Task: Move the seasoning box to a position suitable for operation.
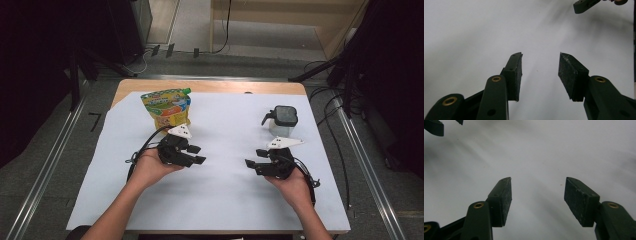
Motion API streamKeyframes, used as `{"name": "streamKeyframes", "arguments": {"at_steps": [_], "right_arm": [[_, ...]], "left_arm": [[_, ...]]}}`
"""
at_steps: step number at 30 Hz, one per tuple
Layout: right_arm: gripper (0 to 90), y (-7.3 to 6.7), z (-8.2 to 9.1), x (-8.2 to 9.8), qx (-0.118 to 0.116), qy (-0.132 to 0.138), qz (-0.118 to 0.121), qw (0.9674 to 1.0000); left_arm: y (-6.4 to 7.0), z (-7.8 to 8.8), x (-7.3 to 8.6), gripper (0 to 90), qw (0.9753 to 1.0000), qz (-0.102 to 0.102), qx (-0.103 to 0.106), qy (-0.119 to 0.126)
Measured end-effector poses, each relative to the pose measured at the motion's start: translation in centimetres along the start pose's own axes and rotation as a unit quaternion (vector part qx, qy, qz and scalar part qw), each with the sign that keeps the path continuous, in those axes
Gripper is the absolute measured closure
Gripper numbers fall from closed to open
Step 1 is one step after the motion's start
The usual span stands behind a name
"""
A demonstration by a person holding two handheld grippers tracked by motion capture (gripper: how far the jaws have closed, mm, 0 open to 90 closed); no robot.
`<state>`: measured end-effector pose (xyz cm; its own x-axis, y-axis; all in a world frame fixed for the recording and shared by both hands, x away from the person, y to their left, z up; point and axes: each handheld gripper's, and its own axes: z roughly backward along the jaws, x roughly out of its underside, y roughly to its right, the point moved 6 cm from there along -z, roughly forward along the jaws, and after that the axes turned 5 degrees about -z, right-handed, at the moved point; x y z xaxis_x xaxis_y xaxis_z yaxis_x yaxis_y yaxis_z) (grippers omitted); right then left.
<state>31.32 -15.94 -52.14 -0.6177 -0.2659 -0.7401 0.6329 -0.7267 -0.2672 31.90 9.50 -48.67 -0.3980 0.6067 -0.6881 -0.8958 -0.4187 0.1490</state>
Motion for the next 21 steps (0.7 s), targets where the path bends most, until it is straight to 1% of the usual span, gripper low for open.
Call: {"name": "streamKeyframes", "arguments": {"at_steps": [1,2,4,7,8,9,11,12,15,16,18,19,21], "right_arm": [[40.6,0.0,0.0,0.0,0.0,0.0,0.0,1.0],[41.1,-0.17,0.18,-0.13,-0.003,0.003,0.004,1.0],[41.7,-0.32,0.34,-0.22,-0.003,0.003,0.005,1.0],[42.3,-0.62,0.42,-0.24,-0.007,0.004,0.003,1.0],[42.7,-0.66,0.41,-0.22,-0.008,0.005,0.006,0.9999],[43.4,-0.71,0.43,-0.18,-0.007,0.004,0.006,0.9999],[43.4,-0.76,0.46,-0.17,-0.009,0.004,0.006,0.9999],[44.6,-0.83,0.52,-0.2,-0.013,0.008,0.002,0.9999],[44.7,-0.86,0.59,-0.2,-0.014,0.012,0.004,0.9998],[44.7,-0.88,0.66,-0.15,-0.012,0.018,0.01,0.9997],[44.7,-0.89,0.68,-0.11,-0.012,0.019,0.01,0.9997],[45.0,-0.88,0.68,0.01,-0.011,0.016,0.005,0.9998],[44.9,-0.83,0.72,0.05,-0.01,0.013,0.006,0.9998]], "left_arm": [[0.0,0.0,0.0,55.4,1.0,0.0,0.0,0.0],[0.17,0.13,-0.11,55.5,0.9999,0.005,0.005,0.012],[0.2,0.26,-0.17,55.5,0.9998,0.004,0.002,0.02],[0.1,0.24,-0.13,54.2,0.9997,0.007,0.001,0.022],[-0.11,0.13,0.02,54.1,0.9997,0.021,0.006,0.01],[-0.17,0.05,0.08,54.1,0.9996,0.027,0.007,0.007],[-0.26,0.03,0.15,53.9,0.9997,0.023,0.007,0.004],[-0.33,0.02,0.19,53.2,0.9999,0.014,0.004,0.005],[-0.41,0.07,0.16,51.9,0.9999,0.011,0.002,0.006],[-0.47,0.09,0.15,50.6,0.9999,0.01,0.002,0.007],[-0.56,0.14,0.15,50.2,1.0,0.005,0.001,0.005],[-0.58,0.15,0.15,49.7,1.0,0.005,0.001,0.004],[-0.59,0.22,0.04,49.5,0.9999,0.009,0.005,0.007]]}}
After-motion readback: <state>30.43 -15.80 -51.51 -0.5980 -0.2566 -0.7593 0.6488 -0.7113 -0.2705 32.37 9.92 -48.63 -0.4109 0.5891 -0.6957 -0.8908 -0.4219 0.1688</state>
